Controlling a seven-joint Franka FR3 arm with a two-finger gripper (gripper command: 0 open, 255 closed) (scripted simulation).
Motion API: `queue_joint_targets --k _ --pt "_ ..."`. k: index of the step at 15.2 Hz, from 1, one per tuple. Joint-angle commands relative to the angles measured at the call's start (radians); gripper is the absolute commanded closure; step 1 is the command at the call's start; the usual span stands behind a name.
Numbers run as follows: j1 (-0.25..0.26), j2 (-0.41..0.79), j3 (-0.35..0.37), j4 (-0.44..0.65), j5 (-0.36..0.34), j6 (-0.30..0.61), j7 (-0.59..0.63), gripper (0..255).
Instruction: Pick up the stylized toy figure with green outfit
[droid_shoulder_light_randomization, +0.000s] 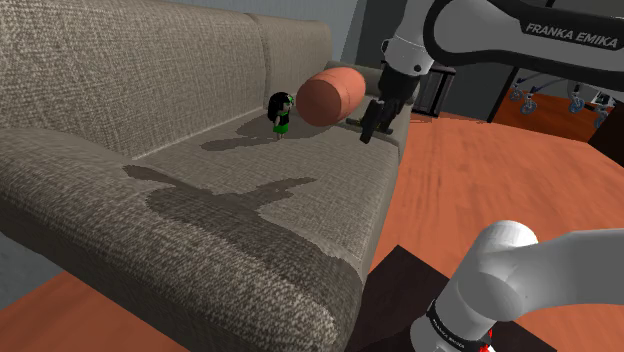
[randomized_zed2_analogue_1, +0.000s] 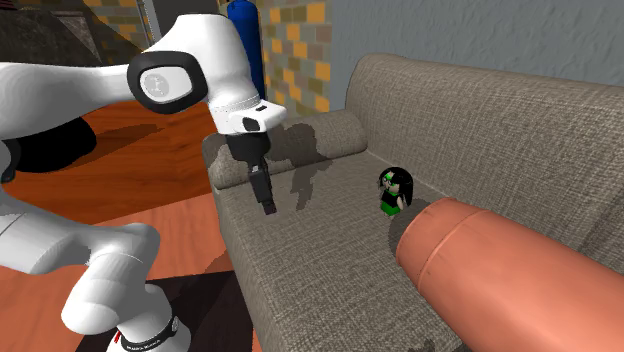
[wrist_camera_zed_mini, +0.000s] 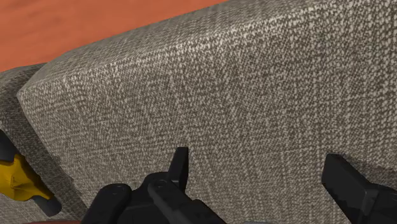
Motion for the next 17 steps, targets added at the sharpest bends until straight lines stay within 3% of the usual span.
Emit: queue_joint_targets --k 1,9,17 --pt "0.0 0.0 0.0 0.0 0.0 0.0 0.0 0" --pt "-0.077 0.232 0.141 0.13 0.071 0.168 0.357 0" --pt "-0.169 0.503 0.259 0.361 0.038 0.275 0.712 0"
